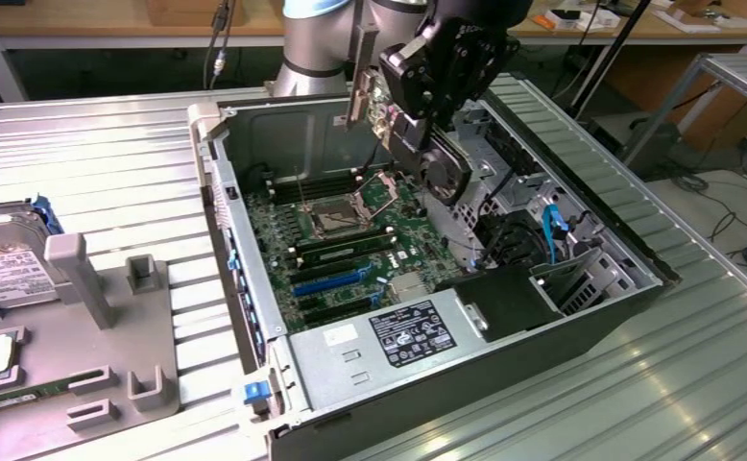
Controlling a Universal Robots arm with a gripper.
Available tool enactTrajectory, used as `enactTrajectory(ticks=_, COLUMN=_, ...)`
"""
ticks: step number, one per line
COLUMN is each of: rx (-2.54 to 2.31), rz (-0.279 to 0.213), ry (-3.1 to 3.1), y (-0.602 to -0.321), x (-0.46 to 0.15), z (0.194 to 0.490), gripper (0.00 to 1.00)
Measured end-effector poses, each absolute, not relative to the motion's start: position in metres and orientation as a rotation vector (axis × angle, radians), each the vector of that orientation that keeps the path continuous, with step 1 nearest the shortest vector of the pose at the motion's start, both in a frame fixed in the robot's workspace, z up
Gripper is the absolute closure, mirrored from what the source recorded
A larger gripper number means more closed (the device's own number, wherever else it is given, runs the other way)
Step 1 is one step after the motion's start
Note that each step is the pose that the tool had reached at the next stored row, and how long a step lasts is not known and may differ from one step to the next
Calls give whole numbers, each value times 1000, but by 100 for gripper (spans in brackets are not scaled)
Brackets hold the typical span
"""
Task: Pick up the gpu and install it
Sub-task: 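Insert the gpu into the slot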
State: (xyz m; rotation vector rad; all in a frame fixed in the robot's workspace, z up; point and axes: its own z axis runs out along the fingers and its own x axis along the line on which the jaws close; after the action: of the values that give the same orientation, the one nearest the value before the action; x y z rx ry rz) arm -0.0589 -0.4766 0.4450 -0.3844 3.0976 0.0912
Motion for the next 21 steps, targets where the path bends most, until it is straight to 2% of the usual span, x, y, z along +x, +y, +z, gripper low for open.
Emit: enactTrajectory(ticks=21, rx=-505, rz=92, ry=3082, y=-477, x=-59, z=445, gripper=73)
